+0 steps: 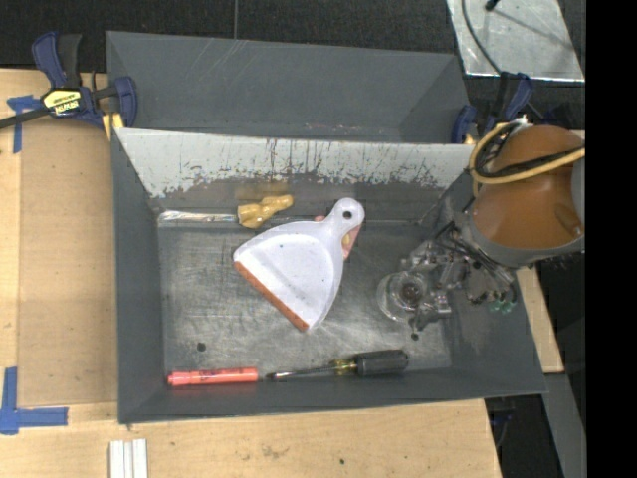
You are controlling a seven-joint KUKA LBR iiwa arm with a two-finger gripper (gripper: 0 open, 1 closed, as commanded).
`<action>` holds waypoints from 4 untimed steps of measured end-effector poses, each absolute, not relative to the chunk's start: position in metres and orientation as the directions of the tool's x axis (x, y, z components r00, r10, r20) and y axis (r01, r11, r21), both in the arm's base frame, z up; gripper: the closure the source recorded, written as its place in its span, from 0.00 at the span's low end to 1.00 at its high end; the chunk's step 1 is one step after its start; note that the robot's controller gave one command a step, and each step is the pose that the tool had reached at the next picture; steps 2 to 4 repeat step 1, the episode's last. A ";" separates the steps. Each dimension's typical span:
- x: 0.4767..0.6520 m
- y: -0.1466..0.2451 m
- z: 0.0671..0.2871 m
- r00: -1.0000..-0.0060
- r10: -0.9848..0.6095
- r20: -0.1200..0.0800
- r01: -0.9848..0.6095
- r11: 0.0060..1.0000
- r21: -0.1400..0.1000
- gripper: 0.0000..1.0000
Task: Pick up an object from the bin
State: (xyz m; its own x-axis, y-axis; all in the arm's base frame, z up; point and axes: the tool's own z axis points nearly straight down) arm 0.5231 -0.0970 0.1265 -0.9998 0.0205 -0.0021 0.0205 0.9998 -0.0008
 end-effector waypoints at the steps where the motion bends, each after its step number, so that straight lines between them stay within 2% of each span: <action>1: 0.523 -0.097 0.140 -1.000 0.020 -0.002 0.020 1.000 -0.001 1.00; 4: 0.523 -0.097 0.140 -1.000 0.020 -0.002 0.020 1.000 -0.001 1.00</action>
Offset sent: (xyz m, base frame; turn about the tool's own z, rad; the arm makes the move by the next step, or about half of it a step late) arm 0.0000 0.0000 0.0425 0.0000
